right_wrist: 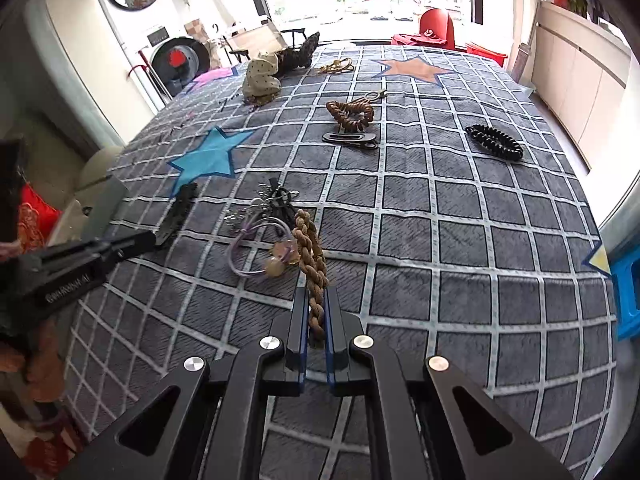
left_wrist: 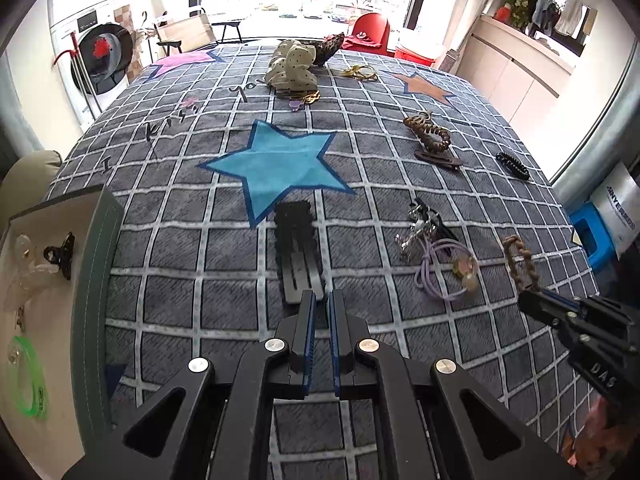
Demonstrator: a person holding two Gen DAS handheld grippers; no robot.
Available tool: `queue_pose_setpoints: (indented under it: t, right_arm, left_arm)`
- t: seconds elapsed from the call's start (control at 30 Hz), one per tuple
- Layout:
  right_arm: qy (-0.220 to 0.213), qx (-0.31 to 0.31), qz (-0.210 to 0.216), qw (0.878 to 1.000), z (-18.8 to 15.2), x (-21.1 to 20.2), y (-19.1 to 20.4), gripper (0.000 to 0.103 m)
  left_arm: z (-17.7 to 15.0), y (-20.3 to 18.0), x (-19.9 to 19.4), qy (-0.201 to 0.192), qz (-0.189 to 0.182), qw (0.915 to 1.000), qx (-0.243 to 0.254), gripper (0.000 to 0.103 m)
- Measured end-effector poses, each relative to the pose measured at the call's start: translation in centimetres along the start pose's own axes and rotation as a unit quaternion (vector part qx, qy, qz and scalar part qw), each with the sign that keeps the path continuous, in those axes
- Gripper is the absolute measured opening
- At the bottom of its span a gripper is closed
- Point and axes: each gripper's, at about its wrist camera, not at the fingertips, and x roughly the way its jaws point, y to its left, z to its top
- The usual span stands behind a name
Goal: Organize jewelry
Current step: 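Grasp the black snap clip with the left tool while the right tool grasps the braided cord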
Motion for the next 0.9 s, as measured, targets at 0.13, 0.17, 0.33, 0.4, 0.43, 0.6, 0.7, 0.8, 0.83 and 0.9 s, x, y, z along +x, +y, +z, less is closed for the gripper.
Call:
queue_pose_setpoints:
  t: [0.13, 0.17, 0.33, 0.4, 0.43, 0.6, 0.7, 0.8, 0.83, 0.9]
  right_arm:
    - [-0.003, 0.002, 0.006, 1.0, -0.4, -0.8, 0.4, 0.008]
    - [-0.003, 0.003, 0.008, 1.0, -0.4, -0.9, 0.4, 0.008]
    - [-0.005, 0.007, 0.014, 1.0, -0.6, -1.3, 0.5, 0.008]
    - [-0.007, 0.009, 0.017, 1.0, -0.6, -1.4, 0.5, 0.008]
    - [-0.007, 0.009, 0.018, 1.0, -0.6, -1.4, 0.5, 0.008]
    - [-0.007, 0.013, 0.02, 1.0, -0.7, -1.4, 0.3, 0.008]
    - [-0.007, 0.015, 0.02, 1.0, -0.8, -1.5, 0.1, 0.008]
    - [-0.005, 0.018, 0.019, 1.0, -0.9, -1.6, -0.1, 0.008]
    - [-0.005, 0.019, 0.018, 1.0, -0.9, -1.5, -0.2, 0.008]
    - [-0.004, 0.021, 0.018, 1.0, -0.9, -1.5, -0.3, 0.008]
  left_arm:
    - [-0.1, 0.5, -0.5, -0.003, 0.0, 1.0, -0.006, 0.009]
    - [0.0, 0.7, -0.7, -0.007, 0.003, 0.9999, -0.01, 0.009]
    - [0.3, 1.2, -0.9, -0.003, -0.004, 0.9996, -0.026, 0.092]
    - [0.2, 1.1, -1.7, -0.035, 0.018, 0.9988, -0.028, 0.103]
    - [0.3, 0.8, -1.8, -0.04, 0.022, 0.9988, -0.02, 0.103]
    - [1.2, 0.3, 0.5, -0.012, 0.044, 0.9989, -0.008, 0.103]
    - [1.8, 0.5, 2.4, 0.01, 0.047, 0.9988, -0.009, 0.103]
    - [2.2, 0.5, 3.9, 0.032, 0.049, 0.9983, -0.005, 0.084]
    - [2.3, 0.4, 4.3, 0.039, 0.052, 0.9979, -0.003, 0.082]
    - [2.4, 0.0, 4.2, 0.035, 0.058, 0.9977, 0.009, 0.071]
